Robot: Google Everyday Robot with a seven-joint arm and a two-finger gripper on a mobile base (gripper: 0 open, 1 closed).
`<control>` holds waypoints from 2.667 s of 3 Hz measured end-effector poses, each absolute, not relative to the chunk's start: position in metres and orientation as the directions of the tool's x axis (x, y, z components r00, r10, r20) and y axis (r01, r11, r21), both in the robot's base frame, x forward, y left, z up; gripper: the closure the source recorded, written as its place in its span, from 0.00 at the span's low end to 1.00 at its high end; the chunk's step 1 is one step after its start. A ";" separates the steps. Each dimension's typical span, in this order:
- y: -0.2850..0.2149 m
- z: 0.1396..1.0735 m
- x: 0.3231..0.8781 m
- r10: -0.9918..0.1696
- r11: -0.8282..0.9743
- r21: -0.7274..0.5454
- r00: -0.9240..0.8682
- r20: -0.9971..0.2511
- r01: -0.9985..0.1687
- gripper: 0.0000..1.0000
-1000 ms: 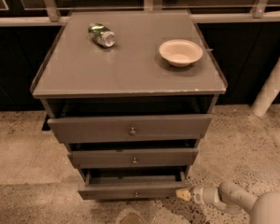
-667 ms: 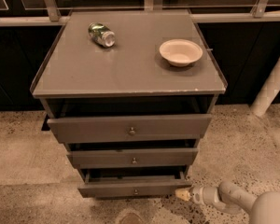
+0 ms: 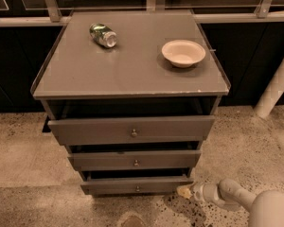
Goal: Close bottom drawer
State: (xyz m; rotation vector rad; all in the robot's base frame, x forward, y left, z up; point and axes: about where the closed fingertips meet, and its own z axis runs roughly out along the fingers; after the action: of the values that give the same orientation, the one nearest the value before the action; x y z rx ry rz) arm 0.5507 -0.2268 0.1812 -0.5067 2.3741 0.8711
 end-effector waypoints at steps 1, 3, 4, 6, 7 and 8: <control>-0.229 0.193 0.580 -0.224 0.728 0.365 -0.704 -0.674 -0.581 1.00; -0.217 0.185 0.598 -0.249 0.711 0.345 -0.678 -0.691 -0.613 1.00; -0.219 0.186 0.603 -0.250 0.716 0.332 -0.669 -0.700 -0.614 1.00; -0.227 0.184 0.589 -0.203 0.740 0.360 -0.699 -0.685 -0.568 1.00; -0.245 0.189 0.560 -0.080 0.788 0.420 -0.752 -0.654 -0.449 1.00; -0.240 0.184 0.549 -0.079 0.783 0.433 -0.762 -0.642 -0.446 0.81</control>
Offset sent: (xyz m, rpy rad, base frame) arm 0.0270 -0.0019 0.0100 -0.0586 -0.0852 0.0297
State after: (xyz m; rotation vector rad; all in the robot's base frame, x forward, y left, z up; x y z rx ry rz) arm 0.5493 -0.2400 0.1839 -0.3891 2.3526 0.7771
